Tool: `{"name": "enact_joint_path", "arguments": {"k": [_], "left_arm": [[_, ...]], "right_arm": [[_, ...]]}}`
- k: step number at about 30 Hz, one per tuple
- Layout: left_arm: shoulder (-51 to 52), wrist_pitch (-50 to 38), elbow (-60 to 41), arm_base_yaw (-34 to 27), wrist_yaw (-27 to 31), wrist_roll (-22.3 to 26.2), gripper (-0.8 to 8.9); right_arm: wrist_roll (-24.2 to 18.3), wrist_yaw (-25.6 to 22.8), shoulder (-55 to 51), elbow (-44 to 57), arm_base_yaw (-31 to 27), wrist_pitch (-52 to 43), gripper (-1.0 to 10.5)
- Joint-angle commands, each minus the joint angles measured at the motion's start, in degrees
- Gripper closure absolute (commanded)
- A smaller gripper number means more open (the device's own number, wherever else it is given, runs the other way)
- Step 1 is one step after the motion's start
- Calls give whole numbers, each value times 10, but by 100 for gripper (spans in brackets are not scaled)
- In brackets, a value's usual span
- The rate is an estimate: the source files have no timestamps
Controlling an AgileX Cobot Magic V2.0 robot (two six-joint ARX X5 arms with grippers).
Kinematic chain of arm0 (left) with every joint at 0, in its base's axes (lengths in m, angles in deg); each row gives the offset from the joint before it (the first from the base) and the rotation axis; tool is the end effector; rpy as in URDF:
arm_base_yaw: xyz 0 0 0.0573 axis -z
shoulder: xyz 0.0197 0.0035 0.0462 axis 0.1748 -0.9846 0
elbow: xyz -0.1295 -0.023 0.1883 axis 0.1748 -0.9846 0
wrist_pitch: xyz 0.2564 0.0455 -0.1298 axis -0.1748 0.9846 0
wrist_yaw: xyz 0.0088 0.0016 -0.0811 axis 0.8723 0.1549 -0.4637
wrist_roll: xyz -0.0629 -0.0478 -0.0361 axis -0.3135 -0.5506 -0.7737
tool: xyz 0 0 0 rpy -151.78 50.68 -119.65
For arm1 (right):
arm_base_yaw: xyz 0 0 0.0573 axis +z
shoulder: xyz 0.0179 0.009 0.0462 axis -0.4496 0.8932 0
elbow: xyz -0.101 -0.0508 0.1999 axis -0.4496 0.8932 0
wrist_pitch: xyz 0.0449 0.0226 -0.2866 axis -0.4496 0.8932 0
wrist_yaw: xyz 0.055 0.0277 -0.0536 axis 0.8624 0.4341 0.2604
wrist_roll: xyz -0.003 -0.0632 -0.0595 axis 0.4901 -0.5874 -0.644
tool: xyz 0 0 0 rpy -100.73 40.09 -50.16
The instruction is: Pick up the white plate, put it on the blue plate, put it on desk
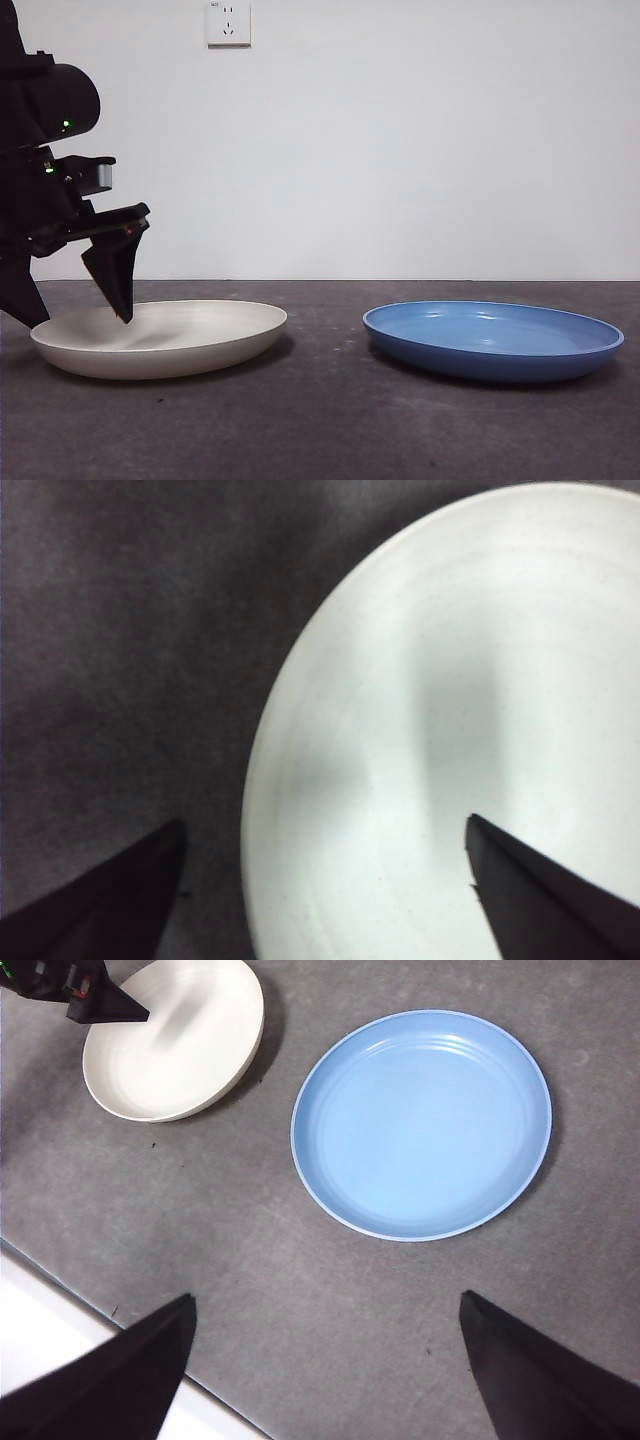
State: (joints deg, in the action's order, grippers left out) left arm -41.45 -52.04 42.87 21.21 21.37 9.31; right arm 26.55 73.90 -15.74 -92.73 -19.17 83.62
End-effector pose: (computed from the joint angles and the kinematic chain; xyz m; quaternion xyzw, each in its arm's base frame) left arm 0.3621 -0.0816 0.0815 -0.0241 0.5370 -0.1141 0.8355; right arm 0.1932 0.0581 0.3006 0.0359 0.4083 0.2742 0.8700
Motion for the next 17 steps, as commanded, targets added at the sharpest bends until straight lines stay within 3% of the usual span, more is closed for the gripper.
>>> {"name": "enact_joint_path", "arguments": {"k": [1,10,17], "left_arm": [[-20,0,12,1,-1,0,420],[-22,-10,12,1,-1,-1,784],[-20,-20,14,1,-1,-5,804]], "right_arm": [[5,1,4,-10,2,-6,523],[5,-3,4,-10,2,-6,523],[5,-3,4,-10,2,-6,523]]}}
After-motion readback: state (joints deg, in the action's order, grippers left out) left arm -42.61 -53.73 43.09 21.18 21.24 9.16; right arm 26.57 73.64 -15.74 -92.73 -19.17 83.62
